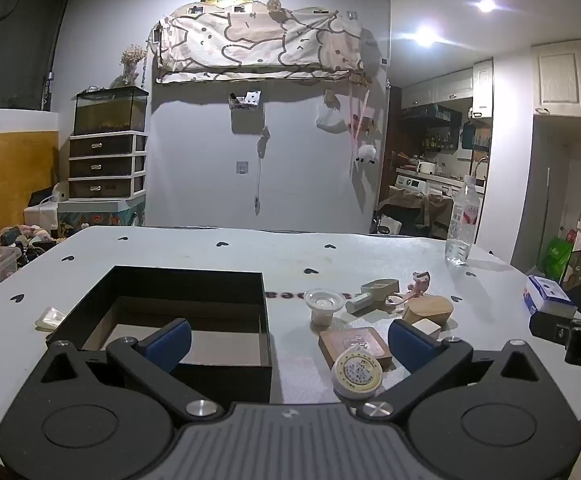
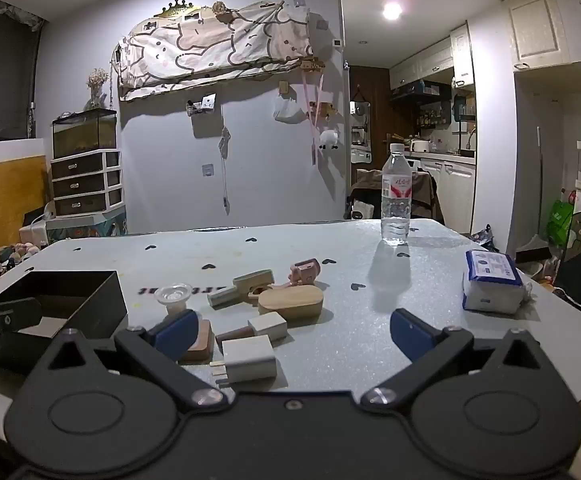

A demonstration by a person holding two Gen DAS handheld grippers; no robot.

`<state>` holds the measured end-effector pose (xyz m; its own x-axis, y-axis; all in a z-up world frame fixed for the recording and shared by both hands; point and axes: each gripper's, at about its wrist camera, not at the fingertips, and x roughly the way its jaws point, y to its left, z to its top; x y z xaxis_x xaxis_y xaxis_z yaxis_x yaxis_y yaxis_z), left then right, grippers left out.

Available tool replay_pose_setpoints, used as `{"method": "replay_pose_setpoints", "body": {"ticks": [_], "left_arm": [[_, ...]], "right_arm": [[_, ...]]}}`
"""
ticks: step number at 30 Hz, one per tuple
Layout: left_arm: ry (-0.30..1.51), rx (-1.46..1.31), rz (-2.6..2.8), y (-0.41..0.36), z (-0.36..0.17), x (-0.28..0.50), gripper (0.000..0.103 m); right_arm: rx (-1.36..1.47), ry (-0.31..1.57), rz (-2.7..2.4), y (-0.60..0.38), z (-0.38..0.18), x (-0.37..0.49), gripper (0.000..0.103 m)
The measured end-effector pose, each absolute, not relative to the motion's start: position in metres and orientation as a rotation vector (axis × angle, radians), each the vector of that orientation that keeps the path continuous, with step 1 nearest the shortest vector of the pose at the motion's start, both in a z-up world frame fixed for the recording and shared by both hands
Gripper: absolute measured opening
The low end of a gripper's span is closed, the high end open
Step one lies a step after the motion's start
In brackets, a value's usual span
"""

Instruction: Organize rigid objects

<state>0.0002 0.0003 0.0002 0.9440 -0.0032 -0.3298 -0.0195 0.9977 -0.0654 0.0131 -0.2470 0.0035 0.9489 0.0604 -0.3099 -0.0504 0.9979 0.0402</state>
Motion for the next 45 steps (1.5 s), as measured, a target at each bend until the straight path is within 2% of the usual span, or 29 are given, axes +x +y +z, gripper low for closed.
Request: {"method": "replay_pose_setpoints", "body": {"ticks": [45], "left_arm": [[0.341,-0.057,0.01,0.0,0.0001,0.0002,0.103]], "right_arm": [[0.037,0.328,0.059,-0.244,-0.001,0.0167,0.103]]}}
